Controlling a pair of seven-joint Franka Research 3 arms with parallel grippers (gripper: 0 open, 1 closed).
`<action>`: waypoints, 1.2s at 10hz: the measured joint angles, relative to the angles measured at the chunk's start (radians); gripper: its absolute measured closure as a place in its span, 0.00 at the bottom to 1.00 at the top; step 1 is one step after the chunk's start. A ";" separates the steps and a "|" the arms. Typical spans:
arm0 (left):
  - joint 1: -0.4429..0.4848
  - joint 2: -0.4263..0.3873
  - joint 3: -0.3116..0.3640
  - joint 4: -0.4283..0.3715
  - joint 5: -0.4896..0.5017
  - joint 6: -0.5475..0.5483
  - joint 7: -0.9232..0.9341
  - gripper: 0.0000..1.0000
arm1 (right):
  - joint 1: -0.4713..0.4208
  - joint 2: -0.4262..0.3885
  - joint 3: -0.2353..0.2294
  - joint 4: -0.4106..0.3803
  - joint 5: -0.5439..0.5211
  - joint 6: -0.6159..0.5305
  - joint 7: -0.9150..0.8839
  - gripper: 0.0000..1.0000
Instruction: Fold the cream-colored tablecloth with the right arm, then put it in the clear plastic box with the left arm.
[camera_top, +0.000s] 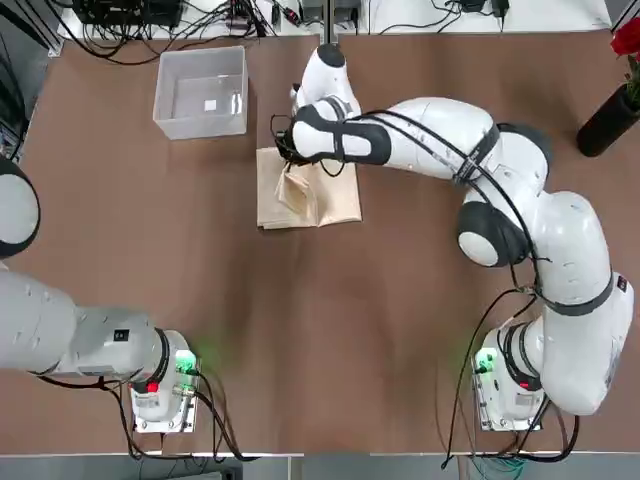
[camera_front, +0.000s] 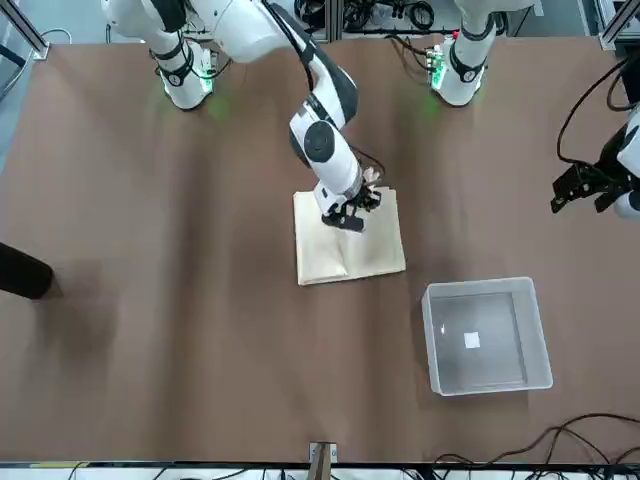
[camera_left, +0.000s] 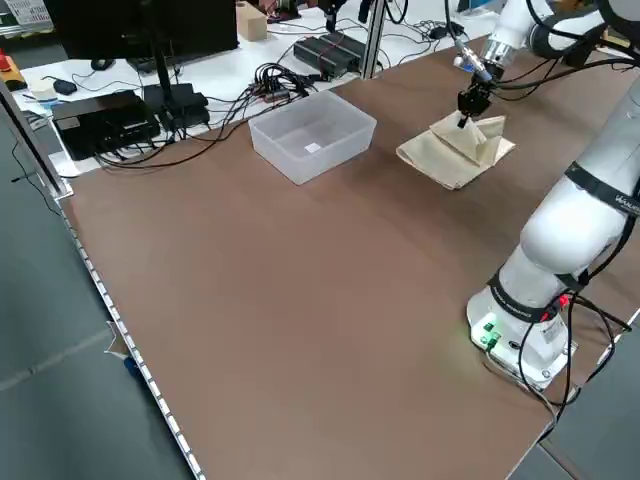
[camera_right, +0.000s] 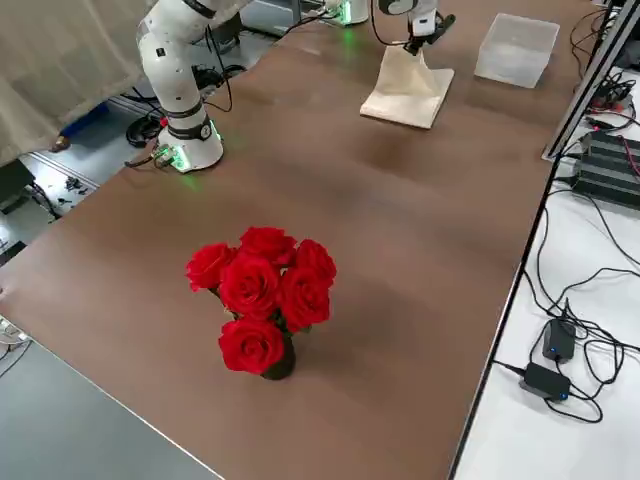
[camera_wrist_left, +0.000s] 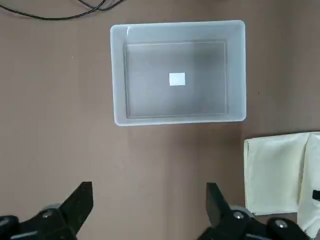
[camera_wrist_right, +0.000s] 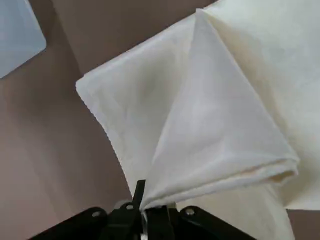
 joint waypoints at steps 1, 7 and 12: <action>0.000 0.000 0.000 0.001 0.000 0.000 0.000 0.00 | 0.002 0.007 0.000 0.001 0.000 0.006 0.000 0.96; 0.000 0.000 0.000 0.003 0.000 0.001 0.000 0.00 | 0.002 0.019 -0.001 0.023 0.000 0.007 0.000 0.89; 0.001 -0.001 0.000 0.003 0.000 0.001 0.000 0.00 | 0.000 0.020 -0.004 0.049 0.000 0.008 0.002 0.66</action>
